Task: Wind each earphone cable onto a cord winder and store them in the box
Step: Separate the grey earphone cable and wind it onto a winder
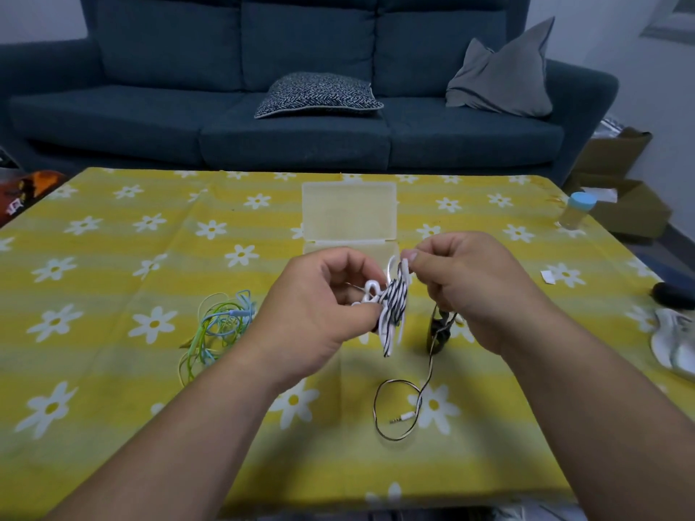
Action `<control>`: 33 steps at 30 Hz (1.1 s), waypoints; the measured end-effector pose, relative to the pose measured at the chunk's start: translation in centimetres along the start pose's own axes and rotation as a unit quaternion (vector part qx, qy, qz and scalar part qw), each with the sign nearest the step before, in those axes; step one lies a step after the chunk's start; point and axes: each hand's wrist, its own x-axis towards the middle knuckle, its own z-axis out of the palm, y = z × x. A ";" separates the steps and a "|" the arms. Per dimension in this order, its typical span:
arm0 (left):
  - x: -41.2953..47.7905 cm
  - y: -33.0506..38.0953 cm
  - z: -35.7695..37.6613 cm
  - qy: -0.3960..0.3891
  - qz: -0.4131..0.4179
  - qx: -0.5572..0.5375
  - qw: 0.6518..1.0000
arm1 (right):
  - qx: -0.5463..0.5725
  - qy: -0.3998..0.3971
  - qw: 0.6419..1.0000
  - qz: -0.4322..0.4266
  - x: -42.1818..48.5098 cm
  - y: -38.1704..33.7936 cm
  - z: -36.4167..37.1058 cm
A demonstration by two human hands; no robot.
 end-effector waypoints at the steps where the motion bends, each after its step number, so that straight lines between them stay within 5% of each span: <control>1: 0.0 0.0 0.0 0.001 0.002 -0.019 1.000 | -0.006 -0.028 0.999 0.014 0.0 0.2 0.3; 11: 0.7 0.1 -1.2 0.201 -0.004 -0.035 0.979 | -0.014 -0.235 0.971 0.034 -1.5 0.2 2.1; 33: 0.6 -0.2 -1.3 0.235 0.023 0.136 0.962 | -0.027 -0.203 0.979 0.008 -2.0 -1.3 2.0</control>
